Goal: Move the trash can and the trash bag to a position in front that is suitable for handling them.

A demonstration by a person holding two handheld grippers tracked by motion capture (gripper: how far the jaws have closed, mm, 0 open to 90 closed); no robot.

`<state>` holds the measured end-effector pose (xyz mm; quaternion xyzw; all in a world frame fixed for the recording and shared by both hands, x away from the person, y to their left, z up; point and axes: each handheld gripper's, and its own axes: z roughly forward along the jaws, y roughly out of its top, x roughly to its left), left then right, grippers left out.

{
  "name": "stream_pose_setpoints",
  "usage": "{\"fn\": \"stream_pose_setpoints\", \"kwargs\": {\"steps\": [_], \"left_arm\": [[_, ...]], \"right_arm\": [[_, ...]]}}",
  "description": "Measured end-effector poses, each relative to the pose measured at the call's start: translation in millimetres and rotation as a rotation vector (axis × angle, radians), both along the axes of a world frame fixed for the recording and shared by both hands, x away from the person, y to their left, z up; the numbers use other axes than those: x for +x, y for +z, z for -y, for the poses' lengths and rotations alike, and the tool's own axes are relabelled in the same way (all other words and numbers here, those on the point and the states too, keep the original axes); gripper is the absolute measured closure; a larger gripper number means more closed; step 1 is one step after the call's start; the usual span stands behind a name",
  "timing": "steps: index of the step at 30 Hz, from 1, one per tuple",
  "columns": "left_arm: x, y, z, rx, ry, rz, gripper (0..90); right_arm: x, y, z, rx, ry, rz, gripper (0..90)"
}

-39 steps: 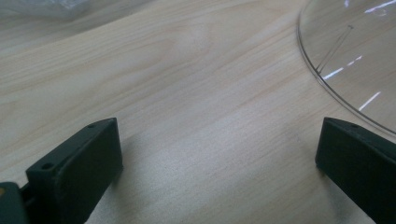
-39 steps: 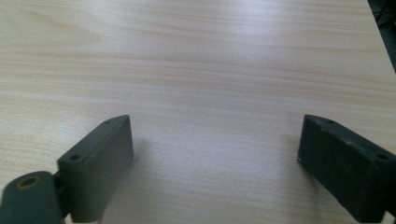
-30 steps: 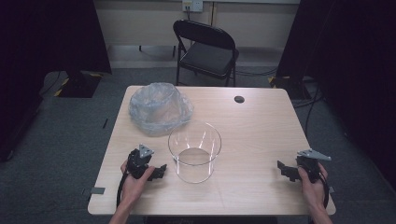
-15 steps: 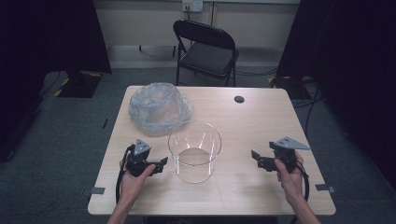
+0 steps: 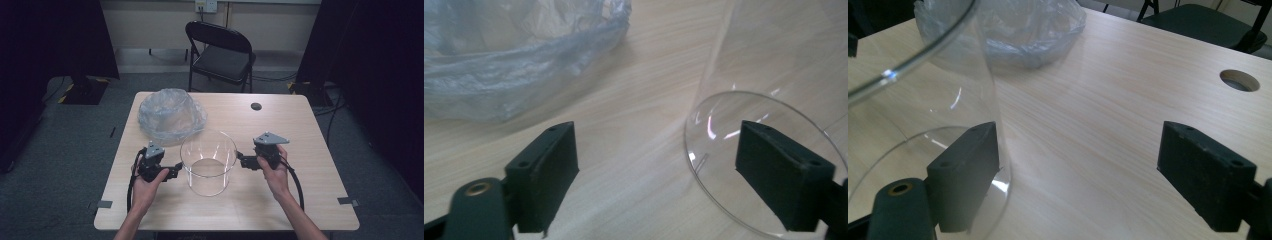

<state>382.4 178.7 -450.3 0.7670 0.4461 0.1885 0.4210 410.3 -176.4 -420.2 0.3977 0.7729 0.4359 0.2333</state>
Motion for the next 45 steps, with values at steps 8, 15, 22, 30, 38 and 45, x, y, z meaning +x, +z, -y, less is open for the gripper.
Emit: {"fn": "stream_pose_setpoints", "kwargs": {"steps": [8, 15, 22, 30, 38, 45], "left_arm": [[-4.2, -2.9, 2.4, -0.031, 0.008, -0.001, 22.6], [-8.8, -1.2, 20.8, -0.003, -0.063, 0.021, 27.8], [-19.2, -0.1, 38.7, 0.003, -0.138, 0.017, 27.2], [-30.6, 1.2, 43.6, 0.005, -0.184, 0.007, 25.7], [-37.2, 1.2, 41.8, -0.011, -0.201, 0.004, 23.8], [-25.4, -15.9, 24.5, 0.037, -0.165, -0.046, 18.3]], "right_arm": [[2.6, -5.3, -8.7, -0.014, -0.026, 0.005, 22.6], [-4.7, -1.6, 5.1, -0.045, -0.040, 0.004, 26.2], [-20.1, -4.4, 28.1, -0.027, -0.059, 0.000, 26.0], [-42.5, -4.8, 41.3, -0.032, -0.032, 0.001, 24.3], [-56.6, -6.1, 46.4, -0.025, 0.004, -0.009, 20.3], [-54.0, -16.6, 64.2, -0.057, 0.005, -0.058, 13.8]]}}
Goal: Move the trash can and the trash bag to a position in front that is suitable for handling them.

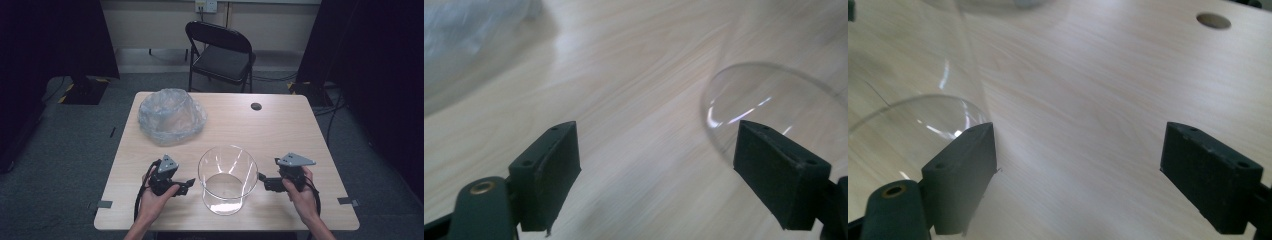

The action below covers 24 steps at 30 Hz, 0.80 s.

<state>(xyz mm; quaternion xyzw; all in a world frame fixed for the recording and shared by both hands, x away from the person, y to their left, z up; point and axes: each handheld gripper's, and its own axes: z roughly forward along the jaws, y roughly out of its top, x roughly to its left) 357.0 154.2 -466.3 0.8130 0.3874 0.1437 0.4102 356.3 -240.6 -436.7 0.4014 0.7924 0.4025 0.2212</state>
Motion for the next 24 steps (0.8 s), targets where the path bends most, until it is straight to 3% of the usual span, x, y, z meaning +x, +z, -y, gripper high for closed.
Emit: {"fn": "stream_pose_setpoints", "kwargs": {"steps": [7, 13, 18, 21, 24], "left_arm": [[13.1, -22.6, -25.7, 0.076, 0.087, -0.060, 16.6], [17.7, -29.6, -26.3, 0.140, 0.092, -0.048, 15.6], [17.6, -30.4, -26.0, 0.139, 0.098, -0.042, 15.2], [18.5, -35.6, -26.7, 0.116, 0.105, -0.018, 9.2], [19.6, -35.8, -26.9, 0.123, 0.110, -0.022, 4.7]], "right_arm": [[9.4, -26.6, 44.7, -0.052, -0.117, -0.064, 13.5], [14.3, -48.2, 72.5, -0.094, -0.174, -0.139, 13.4], [17.1, -56.8, 78.5, -0.097, -0.189, -0.165, 12.6], [16.6, -57.5, 79.1, -0.084, -0.190, -0.168, 12.4], [16.9, -59.6, 80.3, -0.071, -0.188, -0.160, 10.9]]}}
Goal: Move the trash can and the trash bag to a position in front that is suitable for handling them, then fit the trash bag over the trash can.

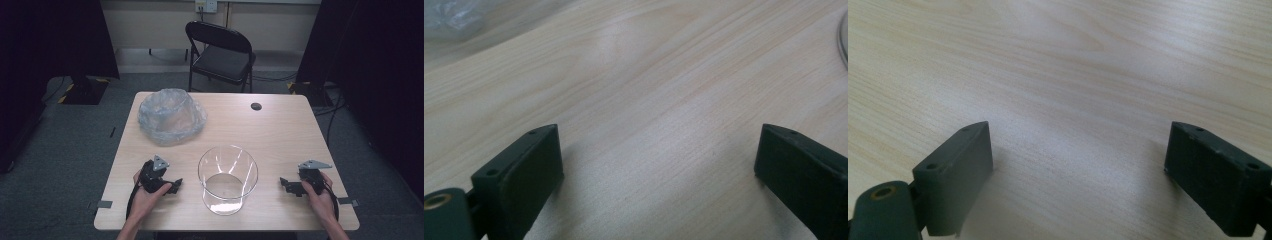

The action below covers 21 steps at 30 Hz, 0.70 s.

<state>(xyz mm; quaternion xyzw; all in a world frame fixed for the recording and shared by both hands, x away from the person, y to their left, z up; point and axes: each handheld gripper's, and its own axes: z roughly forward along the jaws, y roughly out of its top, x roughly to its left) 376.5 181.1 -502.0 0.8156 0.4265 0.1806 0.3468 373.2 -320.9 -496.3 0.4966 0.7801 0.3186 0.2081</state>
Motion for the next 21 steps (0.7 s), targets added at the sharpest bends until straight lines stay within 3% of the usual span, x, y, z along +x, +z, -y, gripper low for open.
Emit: {"fn": "stream_pose_setpoints", "kwargs": {"steps": [6, 7, 8, 9, 11, 14, 17, 21], "left_arm": [[0.8, 1.9, -0.2, 0.006, 0.012, -0.021, 4.0], [2.2, 5.3, -1.9, 0.011, 0.009, -0.022, 7.1], [2.9, 7.3, -3.4, -0.008, 0.006, -0.008, 20.1], [5.2, 10.5, -5.7, -0.019, -0.003, 0.011, 27.2], [11.8, 18.1, -9.3, -0.016, 0.023, 0.037, 13.7], [20.6, 28.1, -13.1, -0.043, 0.002, 0.069, 21.3], [32.0, 39.3, -14.3, -0.034, 0.008, 0.115, 17.4], [52.1, 55.8, -17.4, -0.041, 0.001, 0.143, 17.7]], "right_arm": [[-0.3, -2.0, -0.3, 0.006, 0.001, 0.016, 9.2], [-0.2, -2.4, -0.3, 0.007, 0.003, 0.020, 9.0], [-0.1, -2.8, -0.5, 0.009, 0.003, 0.023, 8.5], [0.1, -3.2, -0.7, 0.010, 0.004, 0.026, 8.2], [0.9, -3.4, -1.3, 0.010, 0.006, 0.027, 8.0], [1.2, -3.4, -1.8, 0.011, 0.005, 0.027, 8.0], [1.1, -3.4, -2.0, 0.011, 0.003, 0.027, 8.0], [0.8, -3.4, -2.3, 0.012, 0.000, 0.026, 8.0]]}}
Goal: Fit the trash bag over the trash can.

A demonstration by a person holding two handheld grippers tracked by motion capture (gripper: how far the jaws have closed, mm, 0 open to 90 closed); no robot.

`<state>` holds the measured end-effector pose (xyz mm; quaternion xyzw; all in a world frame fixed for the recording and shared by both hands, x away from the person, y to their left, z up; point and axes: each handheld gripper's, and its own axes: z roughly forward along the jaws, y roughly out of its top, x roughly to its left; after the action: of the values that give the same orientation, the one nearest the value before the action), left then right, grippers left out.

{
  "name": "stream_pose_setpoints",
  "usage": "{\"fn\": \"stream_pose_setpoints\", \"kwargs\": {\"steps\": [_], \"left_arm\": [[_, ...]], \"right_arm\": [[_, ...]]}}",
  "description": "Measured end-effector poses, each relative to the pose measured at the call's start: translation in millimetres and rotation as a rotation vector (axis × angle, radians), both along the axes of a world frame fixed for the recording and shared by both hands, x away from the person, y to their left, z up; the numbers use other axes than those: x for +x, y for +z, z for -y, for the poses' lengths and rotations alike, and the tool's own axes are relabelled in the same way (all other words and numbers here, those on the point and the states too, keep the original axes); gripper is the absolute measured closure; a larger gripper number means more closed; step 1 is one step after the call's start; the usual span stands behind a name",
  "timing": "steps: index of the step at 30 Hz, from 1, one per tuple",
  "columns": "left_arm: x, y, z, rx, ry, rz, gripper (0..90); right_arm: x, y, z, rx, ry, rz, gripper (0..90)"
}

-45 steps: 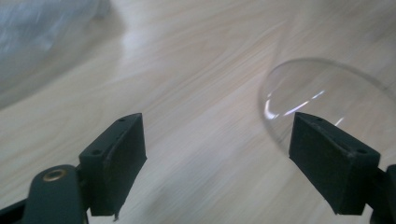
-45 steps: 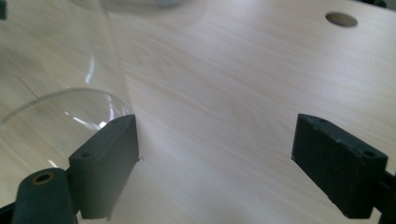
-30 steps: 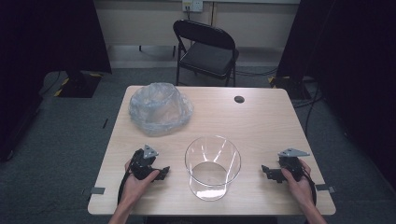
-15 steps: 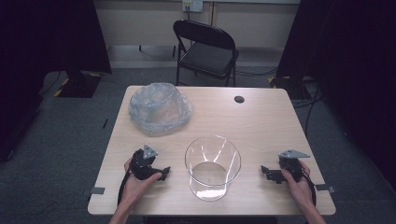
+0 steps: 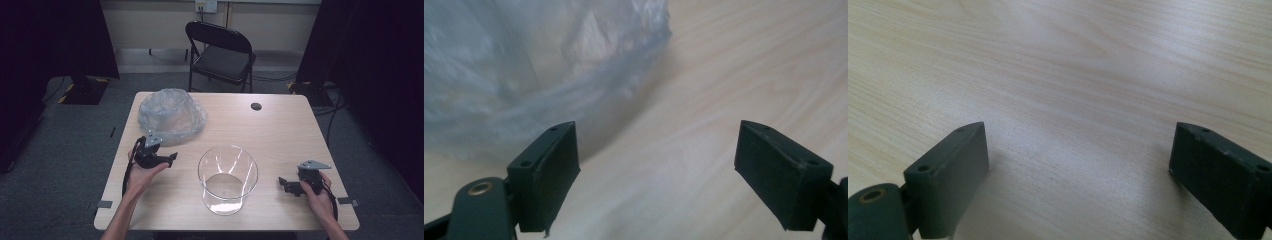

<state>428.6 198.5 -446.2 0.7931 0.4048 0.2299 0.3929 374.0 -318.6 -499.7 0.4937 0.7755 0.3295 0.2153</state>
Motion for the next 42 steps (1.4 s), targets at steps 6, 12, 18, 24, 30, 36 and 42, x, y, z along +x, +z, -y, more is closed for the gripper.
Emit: {"fn": "stream_pose_setpoints", "kwargs": {"steps": [6, 12, 18, 24, 30, 36, 42], "left_arm": [[27.7, 16.3, 2.0, 0.004, -0.014, 0.036, 18.1], [67.0, 40.7, -0.8, -0.025, 0.008, 0.081, 18.4], [98.7, 53.4, 12.8, 0.031, -0.021, 0.121, 20.5], [111.4, 36.7, 16.8, 0.072, -0.008, 0.073, 36.1], [102.4, 35.8, 10.0, 0.054, -0.035, -0.002, 75.5], [84.1, 32.2, 4.7, 0.007, -0.076, -0.039, 89.9], [58.0, 33.7, 5.9, -0.015, -0.122, -0.032, 90.0]], "right_arm": [[-0.6, 0.0, -0.3, -0.001, 0.002, 0.001, 8.0], [-0.7, 0.0, -0.5, 0.000, 0.006, 0.001, 8.0], [-0.7, 0.0, -0.6, 0.000, 0.006, 0.001, 8.0], [-2.6, 0.0, -1.1, 0.000, 0.010, 0.001, 8.0], [-4.6, 0.0, -1.3, 0.000, 0.017, 0.002, 8.0], [-4.7, -0.1, -1.3, -0.001, 0.017, 0.003, 8.0], [-4.6, -0.1, -1.4, 0.000, 0.017, 0.002, 7.9]]}}
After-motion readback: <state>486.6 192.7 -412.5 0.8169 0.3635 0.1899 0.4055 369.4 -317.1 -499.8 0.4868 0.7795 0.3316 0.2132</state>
